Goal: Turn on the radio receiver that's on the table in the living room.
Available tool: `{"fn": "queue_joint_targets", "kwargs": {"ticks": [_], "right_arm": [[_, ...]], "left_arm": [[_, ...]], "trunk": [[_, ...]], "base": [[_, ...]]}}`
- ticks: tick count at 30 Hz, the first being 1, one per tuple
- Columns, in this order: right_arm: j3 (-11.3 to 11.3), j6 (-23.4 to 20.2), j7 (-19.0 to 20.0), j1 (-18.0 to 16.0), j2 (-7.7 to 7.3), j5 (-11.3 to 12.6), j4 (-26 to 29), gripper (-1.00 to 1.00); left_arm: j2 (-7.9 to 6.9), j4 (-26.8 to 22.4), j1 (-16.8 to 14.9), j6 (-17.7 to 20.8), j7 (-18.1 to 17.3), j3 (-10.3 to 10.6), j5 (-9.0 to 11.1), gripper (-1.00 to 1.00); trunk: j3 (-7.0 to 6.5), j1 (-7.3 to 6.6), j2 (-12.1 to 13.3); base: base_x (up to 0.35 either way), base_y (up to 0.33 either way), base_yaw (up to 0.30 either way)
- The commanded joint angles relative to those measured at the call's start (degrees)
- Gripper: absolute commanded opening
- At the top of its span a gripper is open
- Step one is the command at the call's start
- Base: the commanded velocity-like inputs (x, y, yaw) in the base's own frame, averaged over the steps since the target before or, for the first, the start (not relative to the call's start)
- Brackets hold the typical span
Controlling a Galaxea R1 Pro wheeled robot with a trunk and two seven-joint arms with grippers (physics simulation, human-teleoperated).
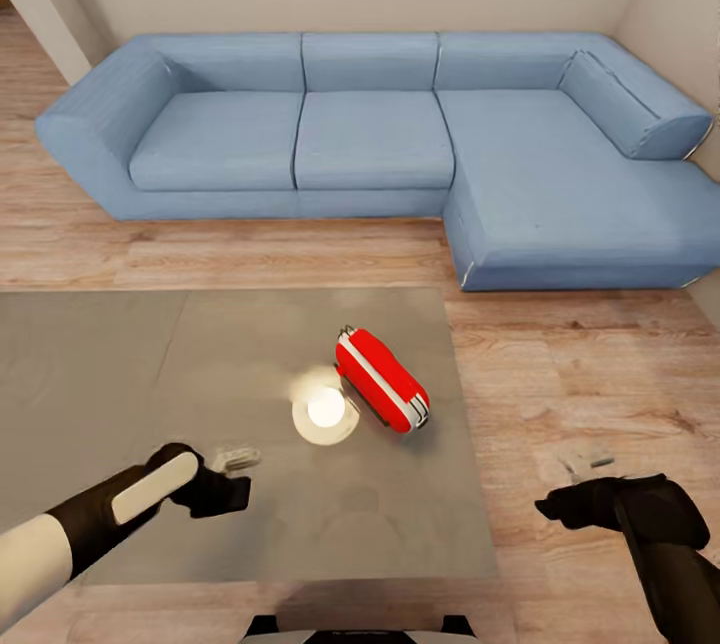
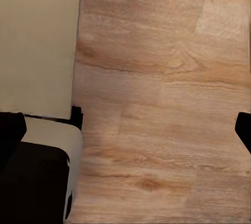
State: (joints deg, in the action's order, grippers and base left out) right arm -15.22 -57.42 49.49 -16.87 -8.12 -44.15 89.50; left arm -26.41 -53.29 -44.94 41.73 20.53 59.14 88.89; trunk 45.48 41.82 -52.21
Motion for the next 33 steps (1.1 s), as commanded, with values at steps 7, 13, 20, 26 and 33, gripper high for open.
{"fn": "queue_joint_targets", "kwargs": {"ticks": [7, 13, 20, 26, 33], "right_arm": [[-8.1, 3.3, 0.1, 4.8, 0.56, 0.4, -0.1, 1.0], [-11.7, 7.3, -0.4, 10.3, 0.89, 0.4, -2.1, 1.0], [-26.9, 26.1, -0.7, 14.0, 4.36, -0.3, -15.8, 1.0], [-31.7, 40.0, -10.8, 14.1, 4.77, -5.5, -34.3, 1.0], [-32.0, 56.3, -36.7, 14.1, 4.81, -6.8, -66.5, 1.0]], "left_arm": [[1.36, 14.7, 5.5, -12.1, -18.3, 16.2, 0.9, -1.0], [3.3, 20.2, 13.0, -17.9, -19.7, 17.1, 0.9, -1.0], [9.21, 28.9, 18.4, -21.6, -19.8, 17.1, 0.4, -1.0], [15.77, 37.6, 22.6, -27.9, -19.9, 17.1, -0.3, -1.0], [20.6, 43.1, 28.0, -32.8, -20.3, 17.2, -3.7, -1.0]], "trunk": [[-0.64, 0.0, 0.0], [-1.18, 0.0, 0.0], [-1.81, 0.0, 0.0], [-2.35, 0.0, 0.0], [-2.98, 0.0, 0.0]], "base": [[0.0, 0.0, 0.0], [0.0, 0.0, 0.0], [0.0, 0.0, 0.0], [0.0, 0.0, 0.0], [0.0, 0.0, 0.0]]}}
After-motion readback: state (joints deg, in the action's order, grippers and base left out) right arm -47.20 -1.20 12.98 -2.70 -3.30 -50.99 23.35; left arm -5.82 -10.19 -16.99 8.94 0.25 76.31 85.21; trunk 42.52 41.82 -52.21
